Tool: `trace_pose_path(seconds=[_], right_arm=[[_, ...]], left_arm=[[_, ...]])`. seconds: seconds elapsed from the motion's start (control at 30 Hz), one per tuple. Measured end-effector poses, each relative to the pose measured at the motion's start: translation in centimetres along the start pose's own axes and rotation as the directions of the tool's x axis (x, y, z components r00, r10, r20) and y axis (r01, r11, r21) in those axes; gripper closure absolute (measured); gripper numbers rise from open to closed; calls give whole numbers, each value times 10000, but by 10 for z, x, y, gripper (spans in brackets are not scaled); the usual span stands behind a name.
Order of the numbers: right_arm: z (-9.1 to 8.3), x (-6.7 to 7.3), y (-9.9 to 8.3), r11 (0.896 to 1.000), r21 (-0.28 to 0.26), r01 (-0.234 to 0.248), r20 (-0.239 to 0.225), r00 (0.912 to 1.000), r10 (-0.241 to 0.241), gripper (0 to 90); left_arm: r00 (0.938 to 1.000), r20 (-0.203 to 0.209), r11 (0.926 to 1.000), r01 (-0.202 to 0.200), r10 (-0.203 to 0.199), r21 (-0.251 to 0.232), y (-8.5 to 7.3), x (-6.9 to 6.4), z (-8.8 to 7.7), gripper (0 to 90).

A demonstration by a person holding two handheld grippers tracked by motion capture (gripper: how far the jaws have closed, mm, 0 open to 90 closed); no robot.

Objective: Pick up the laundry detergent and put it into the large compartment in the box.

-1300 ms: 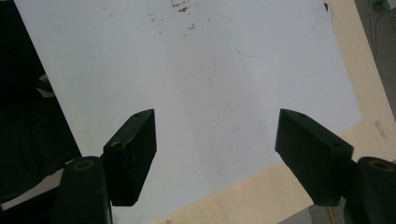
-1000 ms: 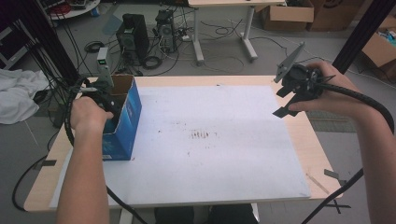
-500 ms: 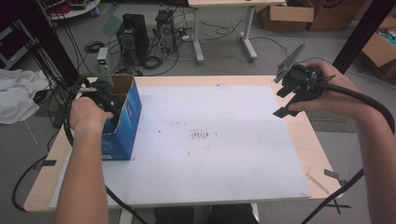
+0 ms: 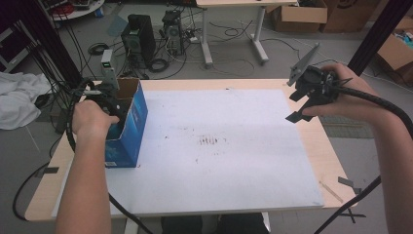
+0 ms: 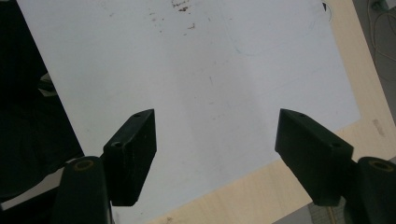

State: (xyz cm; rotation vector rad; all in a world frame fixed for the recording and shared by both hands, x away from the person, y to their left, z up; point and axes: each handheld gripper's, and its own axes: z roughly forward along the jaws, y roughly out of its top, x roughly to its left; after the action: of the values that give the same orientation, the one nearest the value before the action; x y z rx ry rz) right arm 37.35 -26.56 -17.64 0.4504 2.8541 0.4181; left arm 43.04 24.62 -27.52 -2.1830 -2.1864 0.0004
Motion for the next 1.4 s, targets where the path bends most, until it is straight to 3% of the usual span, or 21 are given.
trace_pose_path(seconds=[0.23, 0.43, 0.63, 0.77, 0.97, 1.07, 1.13, 1.23, 1.4], right_arm=[[-3, 0, -1, 10000, -67, -7, 27, 10000, 7, 291], [-4, 0, -2, 9999, -48, -104, 16, 9999, 104, 291], [-4, 1, -1, 9999, -87, -140, -8, 9999, 140, 291], [-3, 2, 1, 9999, -48, -150, -36, 9999, 150, 291], [-1, 3, 4, 9999, 34, -123, -58, 9999, 123, 291], [-1, 4, 5, 9999, 19, -110, -75, 9999, 110, 290], [0, 4, 5, 9999, 44, -105, -84, 9999, 105, 290], [-1, 5, 6, 9999, 60, -80, -92, 9999, 81, 290], [0, 5, 6, 9999, 76, -97, -99, 9999, 98, 290]], left_arm=[[9995, -238, 9995, -191, 185, -249, -4, 0, -14, 263], [9973, -343, 9954, -671, 649, -677, -9, -5, -37, 228], [9900, -403, 9835, -1389, 1351, -1163, -14, -18, -57, 196], [9812, -355, 9696, -1928, 1896, -1509, -17, -32, -64, 172], [9583, -325, 9403, -2850, 2840, -1858, -20, -57, -68, 158], [9436, -321, 9213, -3287, 3294, -2079, -21, -71, -69, 157], [9363, -189, 9142, -3466, 3506, -2100, -22, -79, -68, 157], [9185, -176, 8948, -3891, 3951, -2192, -24, -94, -68, 155], [8947, -173, 8696, -4382, 4464, -2275, -24, -117, -63, 156]])
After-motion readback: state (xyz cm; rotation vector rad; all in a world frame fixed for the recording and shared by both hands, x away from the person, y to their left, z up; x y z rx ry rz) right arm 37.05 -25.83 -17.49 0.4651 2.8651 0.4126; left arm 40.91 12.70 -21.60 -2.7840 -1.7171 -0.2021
